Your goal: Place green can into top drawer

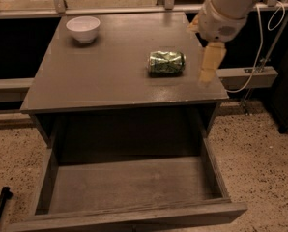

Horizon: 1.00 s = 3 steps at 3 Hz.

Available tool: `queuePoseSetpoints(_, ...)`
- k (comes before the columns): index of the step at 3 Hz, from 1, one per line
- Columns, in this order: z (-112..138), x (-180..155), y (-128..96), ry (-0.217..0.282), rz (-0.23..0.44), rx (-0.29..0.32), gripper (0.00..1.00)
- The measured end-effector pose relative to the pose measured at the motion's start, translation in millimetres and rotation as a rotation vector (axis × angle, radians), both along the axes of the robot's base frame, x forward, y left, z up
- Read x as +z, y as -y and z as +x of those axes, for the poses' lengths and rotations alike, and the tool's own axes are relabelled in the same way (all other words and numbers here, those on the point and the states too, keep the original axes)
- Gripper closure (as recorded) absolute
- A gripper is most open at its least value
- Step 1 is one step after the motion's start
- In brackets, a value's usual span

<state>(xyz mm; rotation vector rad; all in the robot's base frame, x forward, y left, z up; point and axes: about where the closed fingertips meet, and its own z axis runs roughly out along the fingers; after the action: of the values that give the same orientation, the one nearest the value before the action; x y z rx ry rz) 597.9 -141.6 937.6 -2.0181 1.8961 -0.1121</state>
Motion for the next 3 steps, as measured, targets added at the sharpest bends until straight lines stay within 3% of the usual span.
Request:
queuePoseSetpoints(1,49,-34,-35,-0.053,0.024,0.055,0.00)
queuePoseSetpoints(2,96,-75,-56,-0.106,0.050,0.046,0.00)
queuePoseSetpoints(3,114,-93,-63,-0.128,0.059,0.035,0.00)
